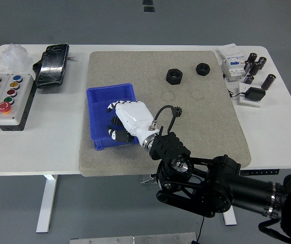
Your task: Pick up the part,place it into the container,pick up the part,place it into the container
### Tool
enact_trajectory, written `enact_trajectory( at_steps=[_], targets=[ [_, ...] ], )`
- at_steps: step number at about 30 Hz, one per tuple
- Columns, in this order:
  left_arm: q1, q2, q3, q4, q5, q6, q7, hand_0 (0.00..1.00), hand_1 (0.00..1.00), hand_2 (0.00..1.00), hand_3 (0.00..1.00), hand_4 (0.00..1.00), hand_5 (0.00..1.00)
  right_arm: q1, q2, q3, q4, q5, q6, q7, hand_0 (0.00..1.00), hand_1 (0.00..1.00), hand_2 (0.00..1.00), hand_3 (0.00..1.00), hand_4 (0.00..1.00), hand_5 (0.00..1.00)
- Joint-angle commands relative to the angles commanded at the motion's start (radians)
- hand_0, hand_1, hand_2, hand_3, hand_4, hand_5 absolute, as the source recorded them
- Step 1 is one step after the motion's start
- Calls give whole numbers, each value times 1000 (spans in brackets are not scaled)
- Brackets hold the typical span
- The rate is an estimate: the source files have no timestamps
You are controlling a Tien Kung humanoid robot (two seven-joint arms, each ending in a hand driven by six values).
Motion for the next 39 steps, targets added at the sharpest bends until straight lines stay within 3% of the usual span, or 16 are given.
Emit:
enact_trajectory(
  at_steps=[4,8,14,20,25,39],
  targets=[
    [0,0,-1,0,2,0,-1,614,545,550,616,612,342,-11,-2,29,-11,8,-25,9,569,745,766,721,582,292],
    [2,-2,-2,0,3,0,-1,614,545,550,616,612,342,-37,-10,114,-68,-24,-57,-4,523,725,754,711,596,306],
    [5,-4,-6,0,7,0,1,614,543,550,616,612,342,-52,-33,250,-195,-44,2,-77,478,701,760,720,616,296],
    [3,-5,-6,0,9,-1,-1,614,545,550,616,612,342,-69,-28,319,-296,-74,66,-81,453,686,758,725,640,307],
    [2,-6,-2,0,7,-1,-3,615,545,549,616,612,340,-71,-32,324,-306,-104,114,-81,456,686,758,725,647,317],
    [2,-7,-3,0,9,-2,-2,614,545,550,616,612,341,-70,-28,279,-320,-64,126,-81,447,681,754,723,639,321]
  ],
)
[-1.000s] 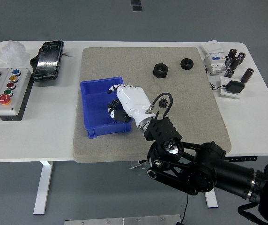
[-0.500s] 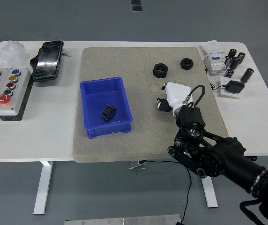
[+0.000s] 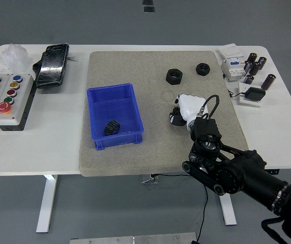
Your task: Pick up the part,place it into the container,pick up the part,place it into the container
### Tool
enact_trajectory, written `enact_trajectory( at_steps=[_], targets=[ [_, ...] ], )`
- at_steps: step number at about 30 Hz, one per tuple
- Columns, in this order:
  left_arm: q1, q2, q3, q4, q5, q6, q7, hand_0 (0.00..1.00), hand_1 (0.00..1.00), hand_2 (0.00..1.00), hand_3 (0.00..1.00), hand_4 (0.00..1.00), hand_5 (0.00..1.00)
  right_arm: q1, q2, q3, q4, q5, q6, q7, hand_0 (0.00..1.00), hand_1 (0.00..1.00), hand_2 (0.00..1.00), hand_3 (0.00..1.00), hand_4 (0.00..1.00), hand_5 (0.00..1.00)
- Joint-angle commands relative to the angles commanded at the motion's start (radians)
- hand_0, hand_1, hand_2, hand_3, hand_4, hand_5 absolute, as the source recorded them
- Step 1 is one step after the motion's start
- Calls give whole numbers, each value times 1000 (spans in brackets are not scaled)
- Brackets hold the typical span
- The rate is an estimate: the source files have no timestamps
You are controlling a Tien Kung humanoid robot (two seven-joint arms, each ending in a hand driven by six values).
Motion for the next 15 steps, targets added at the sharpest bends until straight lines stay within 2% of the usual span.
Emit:
enact_trajectory(
  at_steps=[2,3,8,9,14,15],
  targets=[
    [0,0,0,0,1,0,0,614,545,550,616,612,341,0,1,-6,-6,5,2,0,447,681,754,723,639,321],
    [0,0,-1,0,1,0,0,614,545,550,616,612,341,0,2,-9,-10,7,3,0,416,657,687,688,501,316],
    [1,0,0,0,1,0,0,614,545,550,616,612,341,0,0,-14,-17,4,-8,0,416,657,687,688,501,316],
    [1,0,-1,0,1,0,0,614,544,550,616,612,341,1,0,-14,-17,3,-15,0,376,535,414,517,172,149],
    [0,0,0,0,1,0,0,614,544,550,616,612,341,1,2,-24,-24,10,-38,0,376,535,414,517,172,149],
    [0,0,0,0,1,0,-1,614,545,550,616,612,339,0,2,-27,-26,14,-42,0,372,516,308,425,176,120]
  ],
)
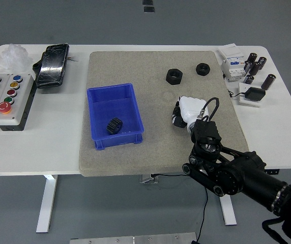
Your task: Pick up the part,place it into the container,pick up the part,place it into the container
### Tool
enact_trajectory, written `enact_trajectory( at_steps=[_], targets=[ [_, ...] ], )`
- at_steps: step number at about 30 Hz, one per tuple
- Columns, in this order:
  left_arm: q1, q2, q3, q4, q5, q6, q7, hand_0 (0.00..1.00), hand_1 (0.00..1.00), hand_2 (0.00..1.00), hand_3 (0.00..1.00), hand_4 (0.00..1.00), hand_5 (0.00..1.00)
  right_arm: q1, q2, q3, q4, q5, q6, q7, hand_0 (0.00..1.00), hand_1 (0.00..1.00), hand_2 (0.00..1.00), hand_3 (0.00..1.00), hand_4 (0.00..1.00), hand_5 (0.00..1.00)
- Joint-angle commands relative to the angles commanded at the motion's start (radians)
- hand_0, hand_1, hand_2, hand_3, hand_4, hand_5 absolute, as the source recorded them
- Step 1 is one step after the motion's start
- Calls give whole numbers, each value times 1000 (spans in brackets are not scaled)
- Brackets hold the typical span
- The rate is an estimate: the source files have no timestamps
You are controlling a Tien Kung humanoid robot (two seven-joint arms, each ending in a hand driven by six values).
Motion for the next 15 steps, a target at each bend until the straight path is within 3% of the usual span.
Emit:
enact_trajectory(
  at_steps=[5,6,8,15],
  targets=[
    [-1,0,2,0,-1,0,-1,614,545,550,616,612,339,-2,2,-20,-10,18,-16,7,372,516,308,425,176,120],
    [-1,0,2,0,-1,0,-1,614,545,550,616,612,341,-2,1,-22,-10,19,-18,8,380,512,299,407,121,88],
    [-1,0,1,0,-1,0,-1,614,545,550,616,612,341,-1,-1,-23,-4,16,-23,10,380,512,299,407,121,88],
    [0,1,1,0,-1,0,-1,614,545,550,616,612,340,28,-40,-17,118,-26,-36,0,379,512,296,398,118,88]
  ],
)
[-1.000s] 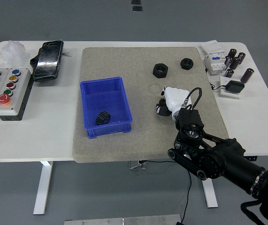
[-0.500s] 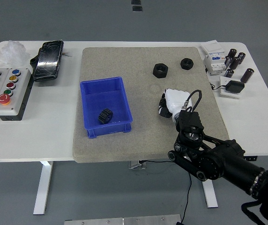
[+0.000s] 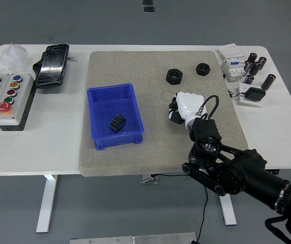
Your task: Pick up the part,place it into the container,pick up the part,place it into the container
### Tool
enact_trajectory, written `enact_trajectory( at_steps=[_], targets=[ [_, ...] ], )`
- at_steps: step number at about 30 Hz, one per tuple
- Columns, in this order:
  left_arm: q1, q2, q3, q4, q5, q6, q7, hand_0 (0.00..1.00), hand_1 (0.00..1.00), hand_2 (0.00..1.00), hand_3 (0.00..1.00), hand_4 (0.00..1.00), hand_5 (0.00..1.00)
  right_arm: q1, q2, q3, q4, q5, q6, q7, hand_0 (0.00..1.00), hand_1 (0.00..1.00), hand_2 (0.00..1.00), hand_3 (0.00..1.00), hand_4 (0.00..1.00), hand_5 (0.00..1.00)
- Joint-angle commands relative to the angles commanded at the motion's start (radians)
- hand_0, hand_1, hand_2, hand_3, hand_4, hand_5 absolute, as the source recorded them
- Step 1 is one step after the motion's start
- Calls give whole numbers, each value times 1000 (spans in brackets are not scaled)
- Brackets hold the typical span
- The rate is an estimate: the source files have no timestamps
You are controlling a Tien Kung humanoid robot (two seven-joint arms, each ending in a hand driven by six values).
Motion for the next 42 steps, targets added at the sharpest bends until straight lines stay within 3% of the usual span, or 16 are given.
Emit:
enact_trajectory(
  at_steps=[4,8,9,12,14,15,20,21,22,26,27,32,33,35,38,42],
  targets=[
    [0,1,-1,0,0,0,0,614,544,550,616,612,341,25,-11,-30,99,16,-26,10,384,512,298,396,119,84],
    [-1,2,0,0,0,0,1,614,544,550,616,612,341,53,6,-117,192,97,-106,58,384,512,298,396,119,84],
    [-2,2,0,0,-1,0,1,614,545,550,616,612,341,56,13,-139,204,117,-124,71,445,587,559,518,290,36],
    [-3,1,2,0,-2,0,1,614,545,550,616,612,341,61,29,-212,221,170,-164,91,445,587,559,518,290,36],
    [-2,1,0,0,0,0,3,614,545,550,616,612,341,65,33,-249,225,169,-152,79,445,587,559,518,290,36],
    [-2,1,0,0,0,1,3,614,545,550,616,612,340,67,35,-267,227,162,-141,68,460,754,780,687,394,253],
    [-2,2,-2,0,2,1,4,614,545,550,616,612,340,70,41,-290,229,119,-95,27,460,754,780,687,394,253],
    [-2,2,-1,0,2,1,4,614,545,550,616,613,340,69,42,-292,229,113,-89,22,474,819,857,757,542,305],
    [-2,2,-1,0,2,0,3,614,545,550,616,613,340,68,43,-293,228,109,-85,19,474,819,857,757,542,305],
    [-3,2,-1,0,3,0,3,614,545,550,616,613,340,65,42,-281,229,93,-74,16,474,819,857,757,542,305],
    [-3,2,-1,0,3,0,3,614,544,550,616,613,340,64,41,-275,230,90,-73,19,476,829,869,812,908,609],
    [-3,3,-3,0,5,0,2,614,544,550,616,613,340,57,34,-236,235,77,-63,27,476,829,869,812,908,609],
    [-3,3,-3,0,5,0,2,614,545,550,616,613,340,54,32,-221,237,76,-61,29,477,837,887,836,970,645],
    [-3,3,-3,0,6,0,2,614,545,550,616,613,340,46,25,-187,247,77,-67,41,477,837,887,836,970,645],
    [-2,2,-4,0,6,-1,1,614,545,550,616,613,340,24,-6,-112,294,95,-113,77,477,837,887,836,970,645],
    [0,2,-6,0,9,-1,0,614,545,550,616,612,340,-32,-56,36,376,172,-189,158,435,776,813,799,930,616]
  ],
)
